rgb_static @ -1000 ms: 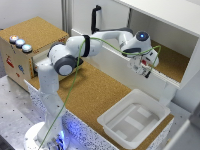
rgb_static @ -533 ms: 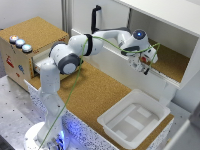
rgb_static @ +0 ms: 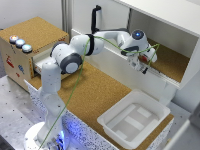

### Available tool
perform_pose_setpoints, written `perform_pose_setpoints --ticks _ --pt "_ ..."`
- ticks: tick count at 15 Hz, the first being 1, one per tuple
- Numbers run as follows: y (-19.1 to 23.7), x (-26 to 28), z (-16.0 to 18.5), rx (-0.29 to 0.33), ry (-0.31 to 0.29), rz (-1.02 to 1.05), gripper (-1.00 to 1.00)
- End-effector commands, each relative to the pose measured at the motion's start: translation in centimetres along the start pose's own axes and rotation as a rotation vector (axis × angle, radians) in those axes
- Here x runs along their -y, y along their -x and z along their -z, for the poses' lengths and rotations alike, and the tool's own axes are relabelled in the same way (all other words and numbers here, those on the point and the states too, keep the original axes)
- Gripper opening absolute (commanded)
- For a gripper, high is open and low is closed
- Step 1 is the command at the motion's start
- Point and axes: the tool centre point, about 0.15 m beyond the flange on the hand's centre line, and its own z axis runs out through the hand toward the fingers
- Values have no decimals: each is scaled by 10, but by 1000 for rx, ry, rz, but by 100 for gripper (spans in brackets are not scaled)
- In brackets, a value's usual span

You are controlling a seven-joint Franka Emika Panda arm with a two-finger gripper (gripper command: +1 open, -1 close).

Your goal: Place the grasped pink block inside the right cabinet

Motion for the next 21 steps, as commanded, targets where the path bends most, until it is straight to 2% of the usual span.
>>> perform_pose_setpoints --ticks 1,6,8,10,12,14,17,21 --pt "39 -7 79 39 -35 -26 100" --pt "107 -2 94 212 -52 -61 100" --pt "129 4 96 258 -57 -62 100" --pt "158 18 93 329 -63 -43 100" --pt "186 35 79 403 -37 -9 100" --pt "210 57 69 446 19 0 100" --pt "244 91 67 504 -7 1 100" --pt "282 128 62 548 20 -6 100"
